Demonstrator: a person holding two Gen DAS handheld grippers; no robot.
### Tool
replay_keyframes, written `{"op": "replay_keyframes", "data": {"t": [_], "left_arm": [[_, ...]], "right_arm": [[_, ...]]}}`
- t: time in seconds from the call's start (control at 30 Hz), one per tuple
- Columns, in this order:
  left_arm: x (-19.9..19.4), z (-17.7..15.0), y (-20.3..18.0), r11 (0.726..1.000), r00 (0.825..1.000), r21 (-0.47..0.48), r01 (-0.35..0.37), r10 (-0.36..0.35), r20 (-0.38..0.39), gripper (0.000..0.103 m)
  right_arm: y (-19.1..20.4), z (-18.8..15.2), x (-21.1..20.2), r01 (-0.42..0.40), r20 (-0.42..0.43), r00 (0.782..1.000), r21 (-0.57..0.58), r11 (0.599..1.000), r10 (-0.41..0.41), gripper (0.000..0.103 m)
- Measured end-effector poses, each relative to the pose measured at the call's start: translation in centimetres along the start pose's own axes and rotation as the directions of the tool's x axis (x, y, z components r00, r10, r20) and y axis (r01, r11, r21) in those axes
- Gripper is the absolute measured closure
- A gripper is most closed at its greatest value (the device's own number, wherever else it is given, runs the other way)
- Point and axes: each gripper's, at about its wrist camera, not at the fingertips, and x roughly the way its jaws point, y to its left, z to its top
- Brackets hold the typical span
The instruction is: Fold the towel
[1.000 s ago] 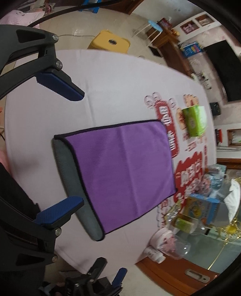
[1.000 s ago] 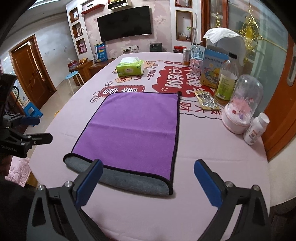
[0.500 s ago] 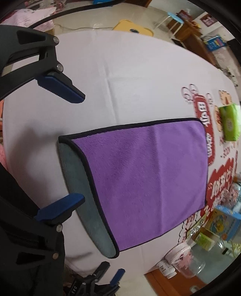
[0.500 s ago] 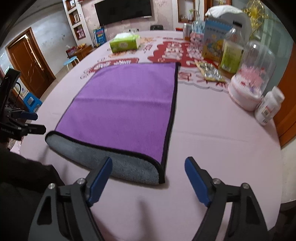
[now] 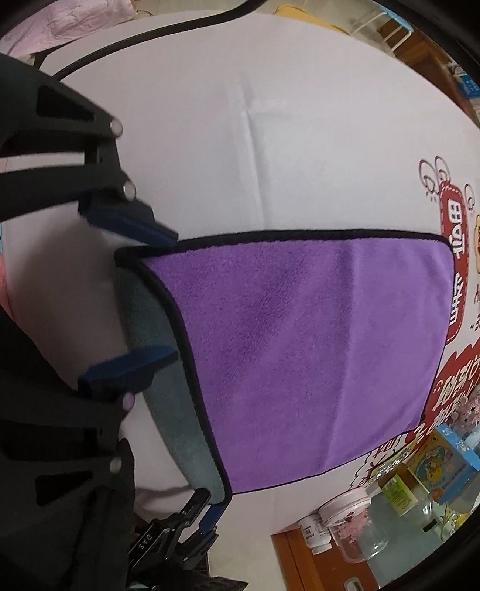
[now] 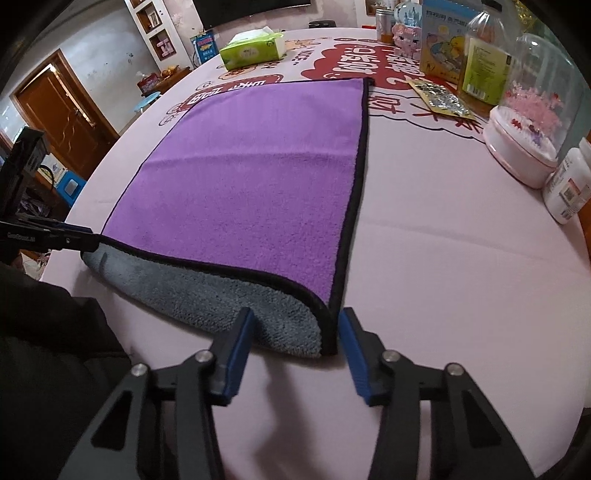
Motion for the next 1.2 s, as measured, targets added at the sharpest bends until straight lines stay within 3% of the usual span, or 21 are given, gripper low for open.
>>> {"op": "replay_keyframes", "data": {"t": [0.3,0.67,0.7,0.9,1.2], "left_arm": [[-0.2,-0.4,-0.5,0.999,1.0,0.031,0.02,-0.02,-0.017,0.076],[0.5,-0.8,-0.7,0.996,0.998,0.075,-0.056,0.059,-0.028,0.083],[0.5,-0.8,-0.6,0.995,0.998,0.075,-0.057,0.059,-0.026,0.088],[0.4,-1.0,0.0,0.997,0.999,0.065,-0.047,0.048,-0.016,0.097],[0.1,-0.8,-0.4,0.996,0.999,0.073,-0.05,0.05,0.0,0.099]], "right_arm": [[-0.4,-0.1,-0.2,0.003,0.008,1.0,0.009,1.0,-0.003,0.073],[-0.9,-0.3,-0.4,0.012,0.015,1.0,0.034,0.999,-0.012,0.091],[-0.9,-0.3,-0.4,0.012,0.015,1.0,0.036,0.999,-0.013,0.091],[-0.8,-0.4,-0.5,0.016,0.022,1.0,0.033,0.999,-0.017,0.097],[-0.8,-0.5,-0.8,0.014,0.037,0.999,0.025,1.0,-0.014,0.098]]}}
